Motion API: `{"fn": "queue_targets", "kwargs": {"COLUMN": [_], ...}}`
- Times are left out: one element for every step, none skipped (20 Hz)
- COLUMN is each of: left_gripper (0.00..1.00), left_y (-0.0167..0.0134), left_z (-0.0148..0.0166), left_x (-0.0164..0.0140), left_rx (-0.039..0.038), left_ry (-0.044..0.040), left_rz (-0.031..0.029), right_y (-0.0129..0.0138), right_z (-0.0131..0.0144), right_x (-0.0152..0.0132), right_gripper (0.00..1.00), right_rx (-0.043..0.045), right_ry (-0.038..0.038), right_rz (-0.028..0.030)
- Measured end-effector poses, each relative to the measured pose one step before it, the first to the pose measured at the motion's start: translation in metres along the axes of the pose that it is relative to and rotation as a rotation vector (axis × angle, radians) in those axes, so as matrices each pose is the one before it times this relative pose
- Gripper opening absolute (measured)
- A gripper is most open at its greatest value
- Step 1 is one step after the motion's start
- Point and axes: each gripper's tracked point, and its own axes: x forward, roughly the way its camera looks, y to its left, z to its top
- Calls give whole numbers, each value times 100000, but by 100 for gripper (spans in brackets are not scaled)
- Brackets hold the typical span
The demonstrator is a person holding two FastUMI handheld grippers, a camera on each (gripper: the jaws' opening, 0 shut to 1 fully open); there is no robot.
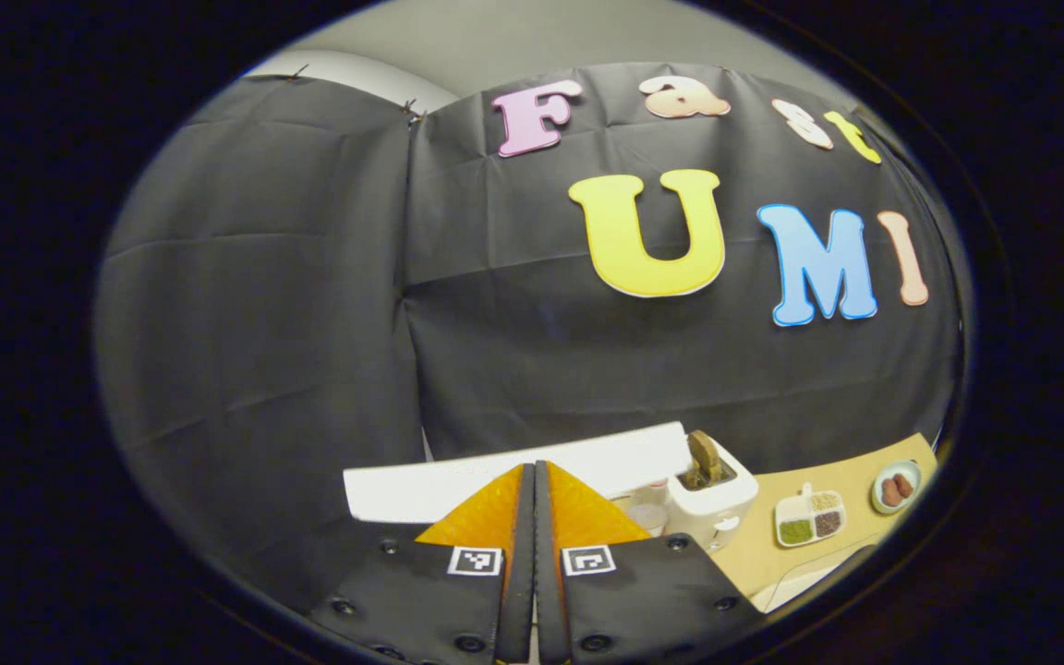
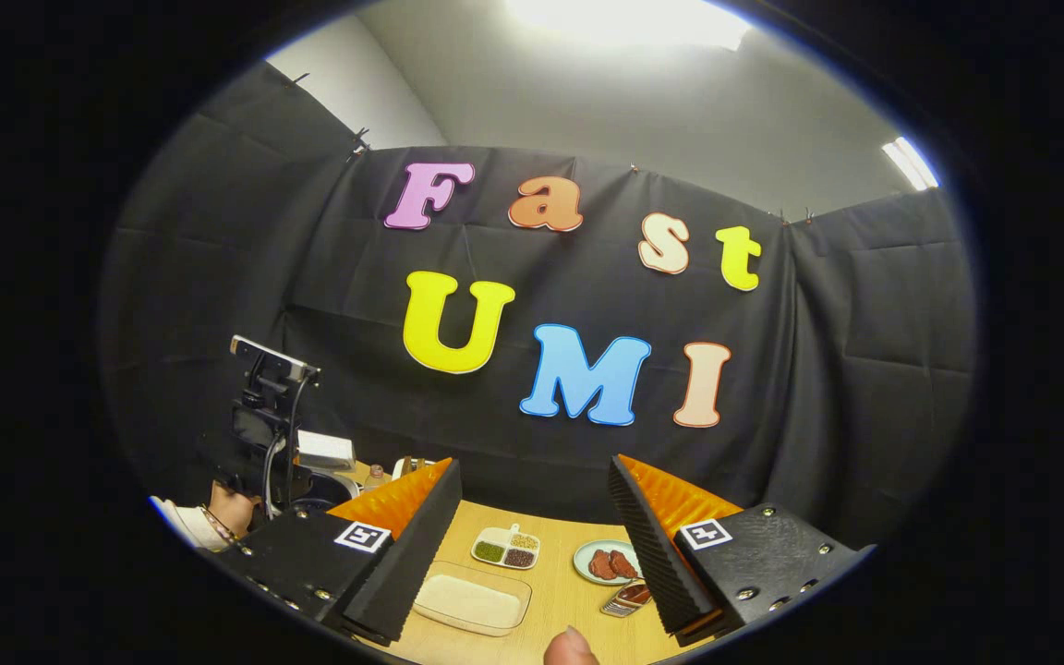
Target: Close the left gripper, press the button to open the rice cooker; take a wooden spoon from the chopstick holder with the right hand, scoop a spoonful of rice and pour it into the rice cooker, then put the wooden spoon back into the chopstick holder.
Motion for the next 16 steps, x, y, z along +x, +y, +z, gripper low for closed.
{"fn": "queue_targets", "kwargs": {"left_gripper": [10,10,10,10,10,10,10,10,10,10,10,10,10,10,10,11], "left_y": [-109,-25,72,144,163,67,211,308,290,246,32,-126,-85,-69,-179,-119], "left_z": [136,75,352,134,358,13,164,-85,-104,137,291,35,119,23,345,337], "left_x": [-538,-618,-638,-665,-523,-468,-352,-366,-372,-584,-549,-718,-761,-610,-659,-819], "left_rx": [-986,-845,-636,-520,-547,-451,-179,-201,-477,-1272,-1817,-1757,-1469,-1308,-1101,-665], "left_ry": [137,-117,-452,-628,-821,-444,258,361,306,149,149,163,322,-72,-504,-689], "left_rz": [-748,-277,43,-229,-308,-239,118,308,190,58,-891,-1044,-859,-814,-801,-782], "right_y": [-218,-216,-211,-262,-239,-236,-140,-272,-344,-470,-434,-480,-621,-770,-708,-594], "right_z": [45,-65,125,-105,-8,-42,155,25,-79,-181,-120,-381,-329,-370,-256,-303], "right_x": [-84,-278,-101,-30,-10,-143,-83,-191,-137,-122,-124,-102,24,-3,-91,52], "right_gripper": [98,98,98,98,98,98,98,98,98,98,98,98,98,98,98,98], "right_rx": [552,676,827,843,701,460,105,-251,-30,368,815,867,650,359,-56,-427], "right_ry": [-56,-77,-62,105,1,-10,-384,-198,-105,-90,251,446,581,348,286,360], "right_rz": [-247,-280,-184,-146,-180,-110,-132,-205,-408,-582,-640,-627,-1014,-1282,-1030,-956]}}
